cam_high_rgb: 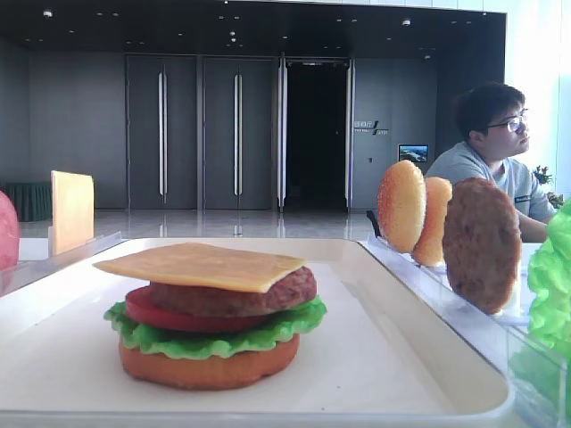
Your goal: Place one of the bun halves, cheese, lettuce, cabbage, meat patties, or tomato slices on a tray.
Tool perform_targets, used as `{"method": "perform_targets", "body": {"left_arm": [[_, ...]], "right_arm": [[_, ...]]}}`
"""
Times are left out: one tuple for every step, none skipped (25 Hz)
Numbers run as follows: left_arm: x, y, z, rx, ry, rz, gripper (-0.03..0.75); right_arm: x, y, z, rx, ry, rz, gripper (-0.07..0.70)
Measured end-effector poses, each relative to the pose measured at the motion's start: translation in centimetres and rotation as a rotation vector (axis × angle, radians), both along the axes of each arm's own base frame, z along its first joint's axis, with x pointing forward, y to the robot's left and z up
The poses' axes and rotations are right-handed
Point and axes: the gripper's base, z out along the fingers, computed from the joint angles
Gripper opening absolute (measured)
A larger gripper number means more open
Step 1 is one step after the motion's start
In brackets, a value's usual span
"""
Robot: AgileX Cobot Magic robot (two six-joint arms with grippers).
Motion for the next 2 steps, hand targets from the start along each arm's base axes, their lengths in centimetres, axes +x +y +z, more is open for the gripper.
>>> {"method": "perform_targets", "body": {"left_arm": [[0.00, 0.00, 0.00, 0.000, 0.000, 0.000, 0.391], [0.00, 0.00, 0.00, 0.000, 0.000, 0.000, 0.391]], "right_arm": [[0.00, 0.00, 0.00, 0.000, 0.000, 0.000, 0.352], [0.00, 0.00, 0.00, 0.000, 0.000, 0.000, 0.352]]}}
